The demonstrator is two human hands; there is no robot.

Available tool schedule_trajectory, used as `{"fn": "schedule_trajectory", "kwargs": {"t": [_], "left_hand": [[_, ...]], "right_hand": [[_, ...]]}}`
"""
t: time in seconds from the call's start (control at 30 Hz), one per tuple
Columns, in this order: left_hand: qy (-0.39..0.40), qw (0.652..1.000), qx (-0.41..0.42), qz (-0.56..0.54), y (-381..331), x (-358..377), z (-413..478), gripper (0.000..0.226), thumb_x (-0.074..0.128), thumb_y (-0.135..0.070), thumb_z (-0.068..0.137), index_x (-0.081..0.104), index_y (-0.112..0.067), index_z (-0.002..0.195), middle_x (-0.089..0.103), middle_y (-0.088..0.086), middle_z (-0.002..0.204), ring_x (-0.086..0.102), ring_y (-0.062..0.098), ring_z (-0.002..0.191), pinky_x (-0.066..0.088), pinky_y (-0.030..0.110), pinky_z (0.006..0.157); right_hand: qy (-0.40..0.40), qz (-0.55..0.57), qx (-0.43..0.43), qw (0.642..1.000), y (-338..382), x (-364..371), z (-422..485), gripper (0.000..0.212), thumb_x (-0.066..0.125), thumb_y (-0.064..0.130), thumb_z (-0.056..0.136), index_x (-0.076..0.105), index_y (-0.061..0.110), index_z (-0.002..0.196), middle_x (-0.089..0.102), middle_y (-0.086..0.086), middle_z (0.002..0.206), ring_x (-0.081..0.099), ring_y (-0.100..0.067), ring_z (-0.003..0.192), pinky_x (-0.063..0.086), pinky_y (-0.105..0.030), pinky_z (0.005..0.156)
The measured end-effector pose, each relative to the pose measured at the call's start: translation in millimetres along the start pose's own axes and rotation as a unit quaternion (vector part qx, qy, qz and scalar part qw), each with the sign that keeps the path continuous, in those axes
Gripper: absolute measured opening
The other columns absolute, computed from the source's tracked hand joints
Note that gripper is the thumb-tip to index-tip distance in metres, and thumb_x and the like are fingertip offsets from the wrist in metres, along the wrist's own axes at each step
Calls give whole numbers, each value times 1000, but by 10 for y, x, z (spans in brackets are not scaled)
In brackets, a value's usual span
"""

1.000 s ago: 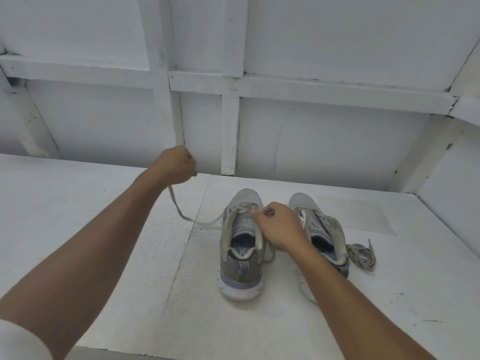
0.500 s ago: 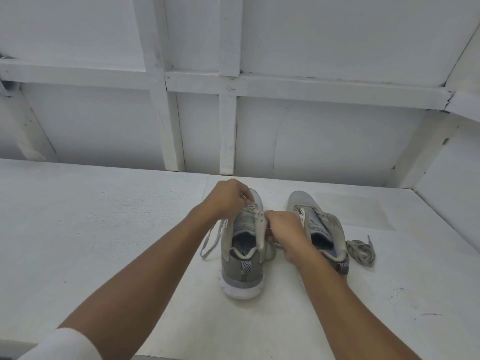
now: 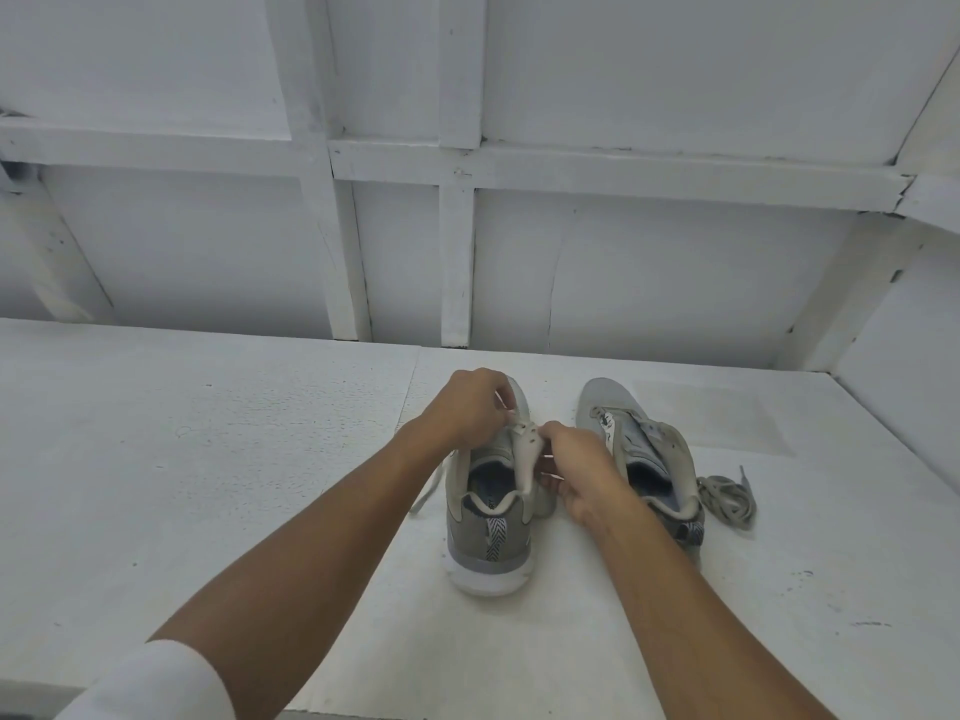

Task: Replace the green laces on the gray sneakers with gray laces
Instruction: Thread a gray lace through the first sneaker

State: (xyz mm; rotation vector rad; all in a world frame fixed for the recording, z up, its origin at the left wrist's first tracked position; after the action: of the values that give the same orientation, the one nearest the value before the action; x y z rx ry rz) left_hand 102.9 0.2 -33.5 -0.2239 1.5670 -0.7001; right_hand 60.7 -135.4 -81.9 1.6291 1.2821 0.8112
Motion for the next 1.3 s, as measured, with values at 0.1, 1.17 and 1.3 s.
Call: {"fn": "schedule_trajectory", "kwargs": {"t": [0.1,1.17,1.3], "left_hand": [[1,1000,1,2,6,8,7,10,68,-21,88,65,-16,97,61,-1,94,58,16,88,45,23,75],[-34,999,1,17,8,-43,-93,29,70,-24,86,63,-21,114,68,-5,113,58,17,110,43,41,99],[-164,982,-57,-72,108,-76,-338,21,73,-27,82,66,-23,101,65,-8,98,59,12,94,45,25,79]], "right_hand": [[-3,4,-1,1000,2,2,-5,17,47,14,92,59,10,82,59,-9,77,52,-19,64,41,-28,55],[29,-224,-98,969,348,-5,5,17,58,10,92,68,15,79,71,-12,89,66,-24,74,48,-24,51],[3,-304,-158,939,387,9,35,21,59,9,88,66,19,70,71,-10,80,69,-23,67,55,-27,54]]}}
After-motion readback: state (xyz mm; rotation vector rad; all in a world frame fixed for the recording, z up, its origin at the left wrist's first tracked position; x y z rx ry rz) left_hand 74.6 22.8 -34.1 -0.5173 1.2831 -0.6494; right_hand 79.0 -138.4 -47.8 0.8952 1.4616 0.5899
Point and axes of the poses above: each hand's wrist, its own z-axis towards the middle knuckle, its own x-axis out of the palm, y = z × x, the point moved 1 cm from there along z, towards the middle knuckle
